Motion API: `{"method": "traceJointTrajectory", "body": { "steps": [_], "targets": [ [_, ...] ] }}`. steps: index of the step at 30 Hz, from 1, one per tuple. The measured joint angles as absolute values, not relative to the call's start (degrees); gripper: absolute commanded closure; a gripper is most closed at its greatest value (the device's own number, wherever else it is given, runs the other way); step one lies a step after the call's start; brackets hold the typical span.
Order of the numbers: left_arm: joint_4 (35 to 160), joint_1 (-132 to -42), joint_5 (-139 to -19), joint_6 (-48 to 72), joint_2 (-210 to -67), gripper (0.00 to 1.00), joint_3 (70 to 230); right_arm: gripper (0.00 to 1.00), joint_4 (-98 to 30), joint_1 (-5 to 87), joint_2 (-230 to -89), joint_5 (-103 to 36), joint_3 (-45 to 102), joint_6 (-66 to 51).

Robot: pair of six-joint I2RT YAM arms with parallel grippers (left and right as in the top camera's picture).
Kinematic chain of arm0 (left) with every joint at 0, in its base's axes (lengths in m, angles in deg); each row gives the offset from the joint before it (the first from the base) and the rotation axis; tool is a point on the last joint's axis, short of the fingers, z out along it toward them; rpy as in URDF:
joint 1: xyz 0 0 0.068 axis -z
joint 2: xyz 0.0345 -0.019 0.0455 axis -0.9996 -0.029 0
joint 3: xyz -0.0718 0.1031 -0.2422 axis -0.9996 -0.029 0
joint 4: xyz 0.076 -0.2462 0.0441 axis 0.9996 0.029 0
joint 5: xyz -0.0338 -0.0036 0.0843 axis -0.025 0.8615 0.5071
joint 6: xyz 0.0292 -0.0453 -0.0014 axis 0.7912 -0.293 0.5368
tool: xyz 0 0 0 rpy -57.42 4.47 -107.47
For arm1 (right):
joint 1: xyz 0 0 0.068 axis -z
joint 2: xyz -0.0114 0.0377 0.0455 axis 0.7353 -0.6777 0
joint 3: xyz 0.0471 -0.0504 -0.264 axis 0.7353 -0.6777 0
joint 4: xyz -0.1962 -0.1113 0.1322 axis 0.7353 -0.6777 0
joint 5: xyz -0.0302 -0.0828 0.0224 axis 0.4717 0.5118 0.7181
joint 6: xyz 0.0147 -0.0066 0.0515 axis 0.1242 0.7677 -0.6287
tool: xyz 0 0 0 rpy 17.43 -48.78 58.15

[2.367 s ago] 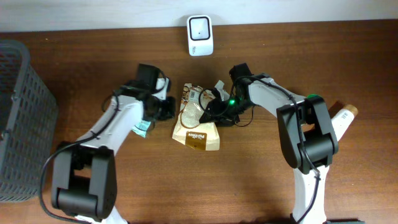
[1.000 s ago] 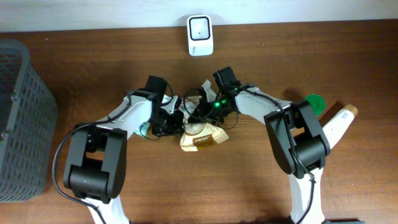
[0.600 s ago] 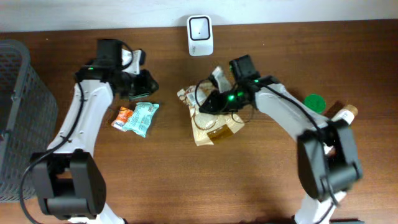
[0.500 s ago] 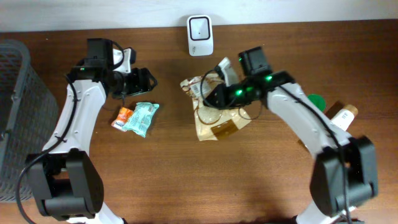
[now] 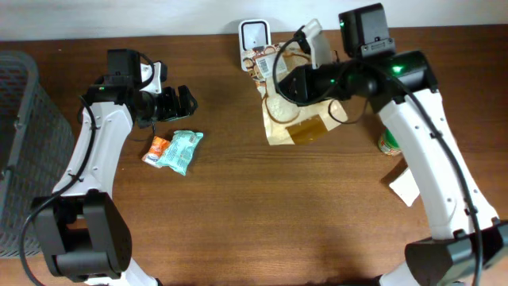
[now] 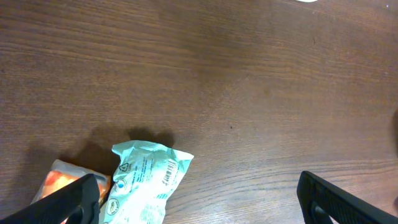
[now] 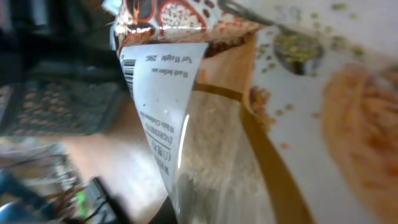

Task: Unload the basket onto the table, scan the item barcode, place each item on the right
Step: 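Raise the grain bag with the right gripper to the scanner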

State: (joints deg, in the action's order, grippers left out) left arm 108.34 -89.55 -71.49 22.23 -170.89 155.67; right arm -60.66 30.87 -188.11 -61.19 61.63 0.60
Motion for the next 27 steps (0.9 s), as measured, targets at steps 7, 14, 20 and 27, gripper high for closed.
{"method": "traceJointTrajectory", "body": {
  "steps": [7, 14, 20, 27],
  "targets": [
    [108.4, -89.6, -71.3, 22.2, -170.9, 0.01, 155.7, 0.96, -41.2, 23.5, -201.5, -29.7, 61.8, 1.9],
    [108.2, -89.6, -71.3, 22.2, -170.9, 0.01, 155.7, 0.96, -13.6, 22.9, -211.9, -5.3, 61.7, 26.3],
    [108.3, -89.6, -71.3, 22.2, -170.9, 0.01, 155.7, 0.96, 3.4, 22.7, -218.1, 6.8, 61.8, 54.9],
    [108.3, -89.6, -71.1, 22.2, -170.9, 0.01, 155.7, 0.96, 17.2, 21.3, -225.9, 8.2, 61.8, 80.8]
  ]
}}
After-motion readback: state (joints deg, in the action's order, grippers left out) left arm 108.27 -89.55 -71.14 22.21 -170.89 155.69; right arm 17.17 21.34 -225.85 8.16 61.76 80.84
